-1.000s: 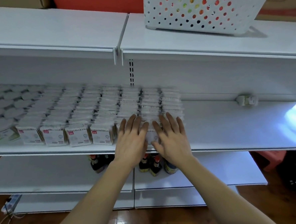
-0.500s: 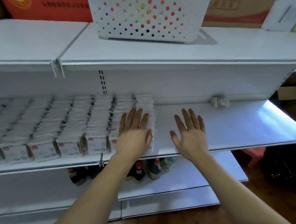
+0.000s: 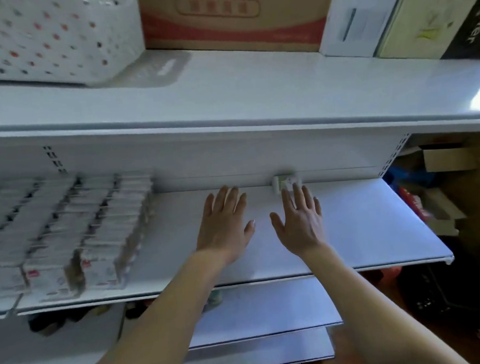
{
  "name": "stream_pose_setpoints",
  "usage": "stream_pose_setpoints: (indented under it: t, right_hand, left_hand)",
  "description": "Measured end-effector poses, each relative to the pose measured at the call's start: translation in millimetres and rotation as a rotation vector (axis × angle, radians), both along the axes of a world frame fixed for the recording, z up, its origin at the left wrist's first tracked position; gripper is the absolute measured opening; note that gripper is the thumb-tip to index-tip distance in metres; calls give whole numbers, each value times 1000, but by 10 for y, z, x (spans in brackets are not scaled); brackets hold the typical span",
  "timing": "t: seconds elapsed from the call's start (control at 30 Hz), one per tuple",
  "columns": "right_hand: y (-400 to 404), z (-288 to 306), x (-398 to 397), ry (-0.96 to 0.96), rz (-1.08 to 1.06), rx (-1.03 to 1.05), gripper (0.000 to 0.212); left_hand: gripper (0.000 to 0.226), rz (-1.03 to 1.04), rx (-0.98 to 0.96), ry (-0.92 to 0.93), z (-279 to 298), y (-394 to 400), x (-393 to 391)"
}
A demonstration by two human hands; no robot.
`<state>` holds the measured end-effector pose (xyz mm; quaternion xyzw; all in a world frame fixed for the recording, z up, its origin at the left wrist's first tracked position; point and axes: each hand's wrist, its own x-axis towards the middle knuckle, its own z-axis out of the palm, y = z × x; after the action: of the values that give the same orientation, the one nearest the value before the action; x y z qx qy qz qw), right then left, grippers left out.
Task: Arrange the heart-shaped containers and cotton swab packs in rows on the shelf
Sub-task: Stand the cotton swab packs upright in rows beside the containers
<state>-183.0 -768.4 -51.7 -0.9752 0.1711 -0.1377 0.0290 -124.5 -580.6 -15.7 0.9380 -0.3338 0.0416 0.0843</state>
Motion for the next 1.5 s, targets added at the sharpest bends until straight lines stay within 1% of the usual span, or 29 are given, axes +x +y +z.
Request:
stream_pose_setpoints:
  t: [0.17, 0.37, 0.43, 0.53, 0.6, 0.63, 0.7, 0.73, 0.8, 0.83, 0.87, 0.93, 1.0, 1.07, 1.17, 1.27, 1.3, 1.37, 1.4, 1.5]
  right_hand:
    - [-515, -44, 253, 105, 38, 26, 76]
    - [-843, -119, 558, 190, 83, 41, 75]
    - [-900, -112, 637, 175, 87, 54, 72]
    - [-939, -40, 704, 113, 101, 30, 59]
    - [-944, -14, 686, 98, 151, 44, 53]
    - [-944, -16, 661, 86, 191, 82, 53]
    - [-912, -38, 569, 31, 285, 210, 56]
    - [-866, -47, 512, -17, 336, 270, 57]
    - [-699, -24, 386, -148, 446, 345, 58]
    - [-589, 8, 331, -210, 494, 371, 58]
    - [-474, 48, 291, -264, 524, 398, 59]
    - [-263, 121, 226, -352, 530, 447, 65]
    - [-64, 187, 176, -400, 526, 482, 68]
    - [141, 237, 128, -400, 535, 543, 66]
    - [510, 340, 80, -386, 521, 682, 63]
    - [994, 423, 98, -449, 597, 767, 59]
    - [1191, 462, 92, -478, 615, 810, 57]
    - [1630, 558, 66, -506, 637, 874, 51]
    - [1871, 620, 41, -493, 644, 905, 45]
    - [2581, 743, -29, -447, 641, 1016, 29]
  left_hand:
    - [67, 32, 51, 61, -69, -467, 39]
    - [67, 65, 114, 90, -126, -735, 144]
    - [66, 74, 112, 94, -163, -783, 183]
    - [64, 89, 96, 103, -226, -812, 217]
    - [62, 102, 87, 108, -264, -817, 221]
    - [62, 111, 68, 110, -268, -817, 215]
    - [61, 141, -34, 136, -277, -805, 205]
    - [61, 169, -141, 191, -272, -792, 202]
    - [59, 250, -427, 419, -229, -739, 188]
    - [53, 271, -573, 535, -210, -703, 177]
    - [45, 274, -689, 611, -177, -656, 156]
    - [31, 295, -872, 666, -83, -524, 99]
    - [28, 346, -1041, 722, 35, -349, 45]
    - [30, 398, -1164, 756, 127, -140, 9]
    - [29, 465, -1282, 760, 278, 217, -61]
    - [17, 501, -1379, 747, 399, 709, -183]
    - [19, 511, -1396, 726, 431, 916, -239]
    - [30, 525, -1374, 703, 470, 1380, -364]
    - [31, 533, -1347, 700, 481, 1627, -436]
    - [25, 569, -1347, 682, 507, 2342, -673]
